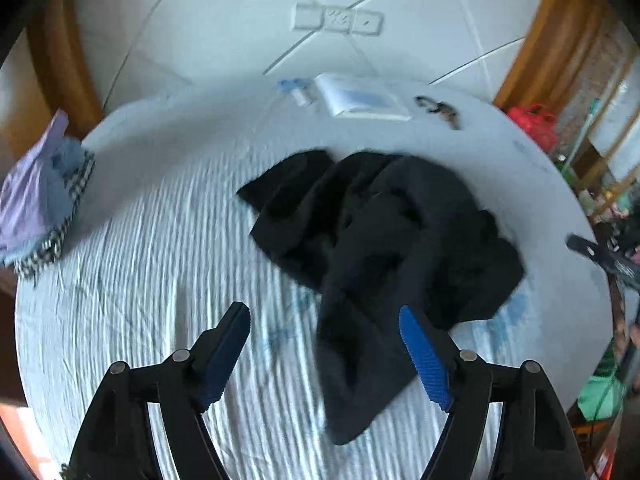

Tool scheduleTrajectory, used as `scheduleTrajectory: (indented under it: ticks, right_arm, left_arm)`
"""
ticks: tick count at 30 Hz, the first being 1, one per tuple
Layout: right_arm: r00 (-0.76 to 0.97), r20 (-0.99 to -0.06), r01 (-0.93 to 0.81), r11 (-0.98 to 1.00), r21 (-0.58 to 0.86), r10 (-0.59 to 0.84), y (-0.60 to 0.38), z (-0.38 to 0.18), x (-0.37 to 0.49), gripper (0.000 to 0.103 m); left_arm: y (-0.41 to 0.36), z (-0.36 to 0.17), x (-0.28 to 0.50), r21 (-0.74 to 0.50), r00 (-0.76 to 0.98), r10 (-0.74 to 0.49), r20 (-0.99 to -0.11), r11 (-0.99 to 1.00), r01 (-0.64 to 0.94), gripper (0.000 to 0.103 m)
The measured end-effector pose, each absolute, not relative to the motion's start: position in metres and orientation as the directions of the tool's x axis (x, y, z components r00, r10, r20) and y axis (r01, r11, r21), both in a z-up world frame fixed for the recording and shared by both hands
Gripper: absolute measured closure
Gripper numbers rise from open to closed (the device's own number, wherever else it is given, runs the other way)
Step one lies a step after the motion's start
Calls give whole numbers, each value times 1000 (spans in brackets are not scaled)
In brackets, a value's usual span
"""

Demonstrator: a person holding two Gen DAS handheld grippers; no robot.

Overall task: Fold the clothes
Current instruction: 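Grasp the black T-shirt with the left gripper while the right gripper grasps another edge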

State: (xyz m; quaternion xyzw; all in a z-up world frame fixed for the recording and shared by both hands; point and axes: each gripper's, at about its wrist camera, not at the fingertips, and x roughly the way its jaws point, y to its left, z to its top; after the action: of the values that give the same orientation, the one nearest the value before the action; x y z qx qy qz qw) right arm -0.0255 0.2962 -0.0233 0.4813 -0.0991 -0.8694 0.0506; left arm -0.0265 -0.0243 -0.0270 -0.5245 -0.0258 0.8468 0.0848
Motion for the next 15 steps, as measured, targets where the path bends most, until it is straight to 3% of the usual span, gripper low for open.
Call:
scheduleTrajectory:
  ticks: [1, 9, 11, 12, 14, 15]
  right_arm:
    - [-522, -829, 5, -972, 234, -202, 292, -28, -23, 25]
    - [-412, -858, 127, -952, 278, -306, 236, -68, -19, 16]
    - [-394, -865, 145, -950, 277, -312, 227, -77, -25, 2]
    - [-390, -865, 147, -949, 280, -315, 223, -82, -29, 0]
    - [-373, -874, 144, -950, 278, -312, 217, -93, -39, 0]
    - [-362, -880, 142, -951, 274, -308, 214, -99, -44, 0]
  left_arm:
    - [-27, -37, -27, -136, -420, 170, -891, -985, -111, 25]
    - [0, -93, 2, -131, -329, 188, -926, -974, -186, 25]
    - [9, -111, 3, -97, -313, 160, -936, -974, -207, 25]
    - [13, -120, 2, -80, -312, 144, -939, -975, -209, 26]
    - [18, -132, -3, -59, -313, 119, -942, -979, -196, 36]
    - [19, -134, -5, -68, -317, 126, -940, -980, -187, 49]
